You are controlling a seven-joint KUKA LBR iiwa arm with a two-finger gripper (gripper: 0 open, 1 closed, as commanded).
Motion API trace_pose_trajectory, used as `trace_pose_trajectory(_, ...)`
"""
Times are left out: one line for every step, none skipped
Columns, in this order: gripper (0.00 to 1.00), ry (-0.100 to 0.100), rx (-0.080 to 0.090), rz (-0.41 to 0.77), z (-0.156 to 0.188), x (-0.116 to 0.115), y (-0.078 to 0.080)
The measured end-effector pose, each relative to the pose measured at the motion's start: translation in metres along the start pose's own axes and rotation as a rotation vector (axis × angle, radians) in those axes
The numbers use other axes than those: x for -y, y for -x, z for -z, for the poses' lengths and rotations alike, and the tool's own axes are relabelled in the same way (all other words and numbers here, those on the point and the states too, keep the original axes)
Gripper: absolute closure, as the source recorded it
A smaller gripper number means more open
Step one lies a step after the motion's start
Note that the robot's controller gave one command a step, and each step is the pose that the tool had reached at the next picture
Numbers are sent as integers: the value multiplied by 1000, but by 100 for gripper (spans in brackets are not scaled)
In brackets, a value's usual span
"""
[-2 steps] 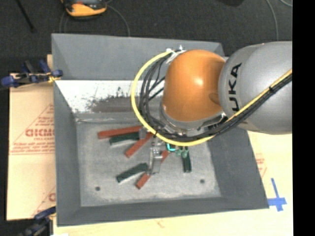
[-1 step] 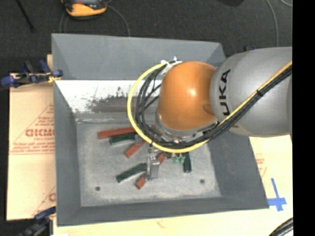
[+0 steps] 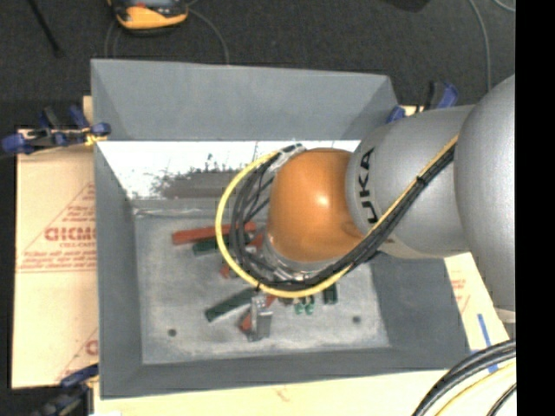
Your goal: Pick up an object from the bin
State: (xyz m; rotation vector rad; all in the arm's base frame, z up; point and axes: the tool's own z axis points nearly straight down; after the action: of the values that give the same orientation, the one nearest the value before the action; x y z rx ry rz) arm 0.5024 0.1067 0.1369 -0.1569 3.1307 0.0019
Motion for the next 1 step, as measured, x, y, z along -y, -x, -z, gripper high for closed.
trace_pose_trajectory(100,1,-5,142,-61,-11,0)
